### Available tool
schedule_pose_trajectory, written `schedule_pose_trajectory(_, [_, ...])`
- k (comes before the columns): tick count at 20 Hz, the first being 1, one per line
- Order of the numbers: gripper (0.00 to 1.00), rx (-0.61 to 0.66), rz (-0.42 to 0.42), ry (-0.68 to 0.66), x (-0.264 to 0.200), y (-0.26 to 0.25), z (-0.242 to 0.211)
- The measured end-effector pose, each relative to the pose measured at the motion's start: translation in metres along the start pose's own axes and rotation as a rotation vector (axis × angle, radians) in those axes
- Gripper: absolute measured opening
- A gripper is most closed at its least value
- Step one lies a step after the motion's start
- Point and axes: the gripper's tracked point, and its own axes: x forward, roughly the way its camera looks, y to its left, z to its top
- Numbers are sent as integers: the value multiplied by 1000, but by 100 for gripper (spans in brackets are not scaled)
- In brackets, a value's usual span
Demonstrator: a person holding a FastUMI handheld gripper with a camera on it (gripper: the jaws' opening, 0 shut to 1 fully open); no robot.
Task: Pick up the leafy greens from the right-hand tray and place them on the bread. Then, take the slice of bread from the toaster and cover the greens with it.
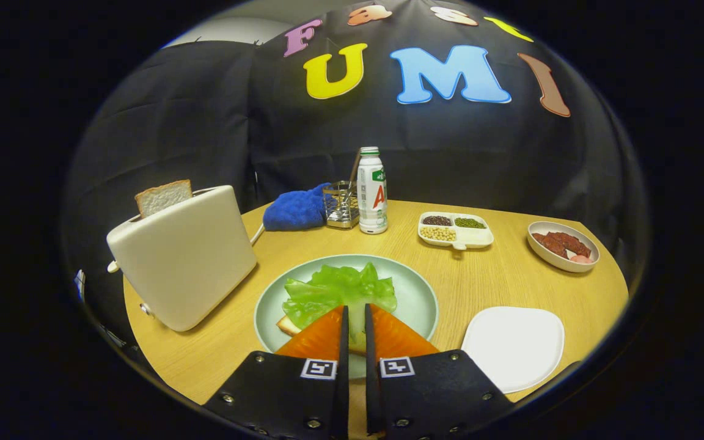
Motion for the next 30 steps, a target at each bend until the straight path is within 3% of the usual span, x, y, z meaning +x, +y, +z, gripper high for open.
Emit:
schedule_pose_trajectory(3, [20,21,-45,-7,-6,-13,0])
schedule_pose_trajectory(6, [36,47,-36,-67,-13,-13,11])
schedule_pose_trajectory(10, [43,25,-66,-108,-22,-15,18])
schedule_pose_trajectory(17, [43,23,-90,-269,-54,19,41])
schedule_pose_trajectory(24, [43,-1,-91,-325,-66,74,55])
schedule_pose_trajectory(30, [43,-23,1,-339,-64,157,79])
